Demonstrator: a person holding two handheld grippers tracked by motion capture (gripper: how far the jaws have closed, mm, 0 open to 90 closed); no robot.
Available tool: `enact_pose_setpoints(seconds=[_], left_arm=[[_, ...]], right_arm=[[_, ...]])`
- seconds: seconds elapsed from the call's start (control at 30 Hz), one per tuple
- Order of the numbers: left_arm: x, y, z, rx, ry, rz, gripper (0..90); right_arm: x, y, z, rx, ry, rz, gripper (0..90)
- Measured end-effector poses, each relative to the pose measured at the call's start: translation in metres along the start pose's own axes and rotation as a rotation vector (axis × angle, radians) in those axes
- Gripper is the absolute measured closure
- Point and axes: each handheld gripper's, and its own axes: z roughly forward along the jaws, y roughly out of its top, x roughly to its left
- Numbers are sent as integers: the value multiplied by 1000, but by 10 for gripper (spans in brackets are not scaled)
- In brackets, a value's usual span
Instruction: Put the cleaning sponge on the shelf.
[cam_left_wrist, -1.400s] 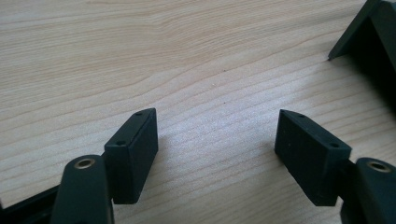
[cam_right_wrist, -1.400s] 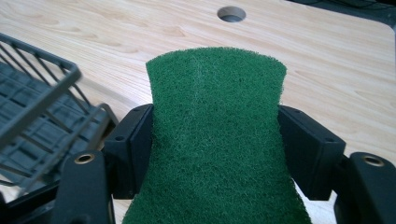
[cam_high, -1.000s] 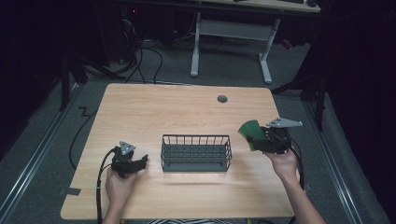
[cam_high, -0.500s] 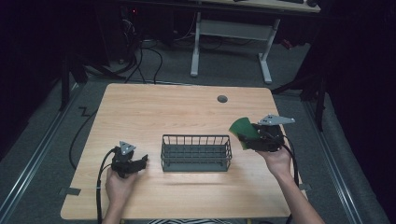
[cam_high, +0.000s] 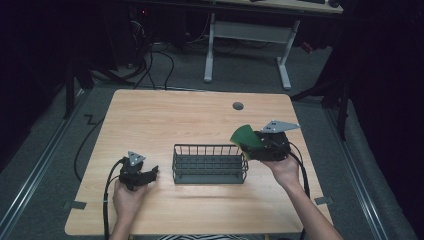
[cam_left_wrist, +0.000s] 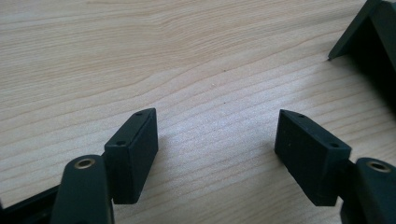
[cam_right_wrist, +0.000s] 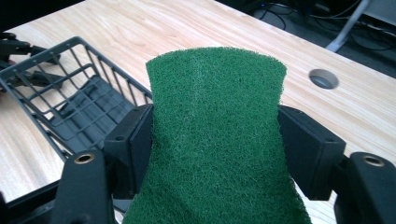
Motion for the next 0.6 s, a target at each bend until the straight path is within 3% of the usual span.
enact_pose_setpoints(seconds=[0.33, 0.6], left_arm=[[0, 0, 0, 0, 0, 0, 306], [0, 0, 0, 1, -1, 0, 306]], right_arm=[[19, 8, 18, 30, 46, -33, 314], [33, 12, 35, 54, 56, -59, 313]])
